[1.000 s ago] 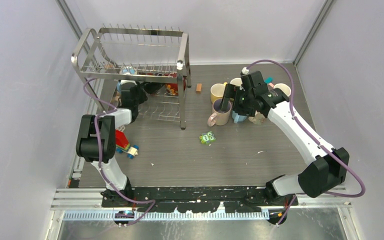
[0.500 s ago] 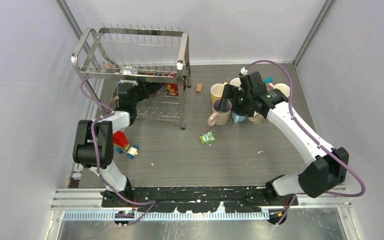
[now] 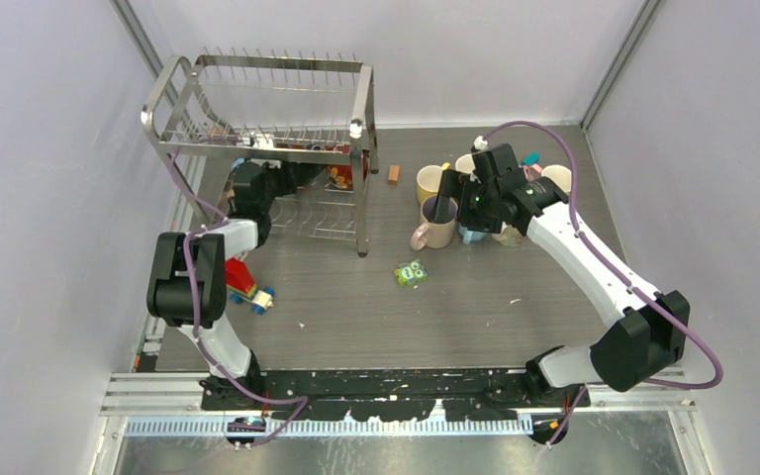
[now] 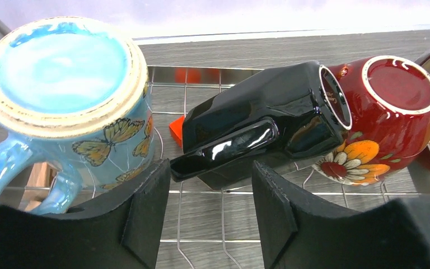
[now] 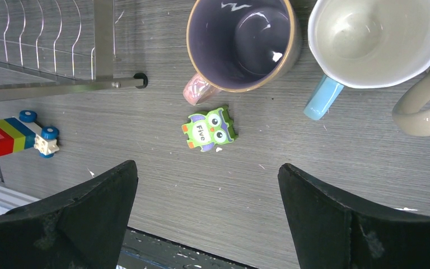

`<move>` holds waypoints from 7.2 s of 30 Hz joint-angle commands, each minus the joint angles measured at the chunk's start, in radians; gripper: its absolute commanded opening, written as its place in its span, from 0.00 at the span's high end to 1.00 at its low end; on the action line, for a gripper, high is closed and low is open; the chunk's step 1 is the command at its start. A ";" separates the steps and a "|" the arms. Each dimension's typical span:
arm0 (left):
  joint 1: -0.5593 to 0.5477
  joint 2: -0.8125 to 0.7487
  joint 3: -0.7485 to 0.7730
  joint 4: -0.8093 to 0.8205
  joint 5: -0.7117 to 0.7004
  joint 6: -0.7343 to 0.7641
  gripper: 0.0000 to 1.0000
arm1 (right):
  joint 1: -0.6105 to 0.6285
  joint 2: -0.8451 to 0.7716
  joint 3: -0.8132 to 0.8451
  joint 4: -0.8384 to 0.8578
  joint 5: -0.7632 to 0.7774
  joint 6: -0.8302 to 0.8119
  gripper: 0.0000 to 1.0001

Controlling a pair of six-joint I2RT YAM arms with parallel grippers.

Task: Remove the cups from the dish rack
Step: Adjust the cup in the dish rack, then unload the cup from the dish rack.

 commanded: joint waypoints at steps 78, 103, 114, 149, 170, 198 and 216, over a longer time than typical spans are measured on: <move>0.001 -0.052 0.004 -0.232 0.084 -0.013 0.95 | 0.018 -0.046 -0.105 0.106 -0.037 0.021 0.00; 0.061 0.061 0.186 -0.341 0.372 0.202 0.60 | 0.018 -0.038 -0.102 0.093 -0.035 0.012 0.00; 0.090 0.081 0.216 -0.384 0.434 0.179 0.73 | 0.018 -0.030 -0.107 0.100 -0.037 0.013 0.00; -0.040 0.044 0.174 -0.386 0.028 0.053 0.99 | 0.018 -0.059 -0.133 0.108 -0.040 0.016 0.00; -0.143 -0.201 -0.041 -0.280 -0.173 -0.098 1.00 | 0.019 -0.067 -0.160 0.144 -0.063 0.030 0.00; -0.304 -0.587 -0.249 -0.403 -0.385 -0.217 1.00 | 0.022 -0.068 -0.179 0.171 -0.074 0.052 0.00; -0.615 -0.918 -0.311 -0.824 -0.608 -0.498 1.00 | 0.057 -0.117 -0.252 0.255 -0.098 0.142 0.00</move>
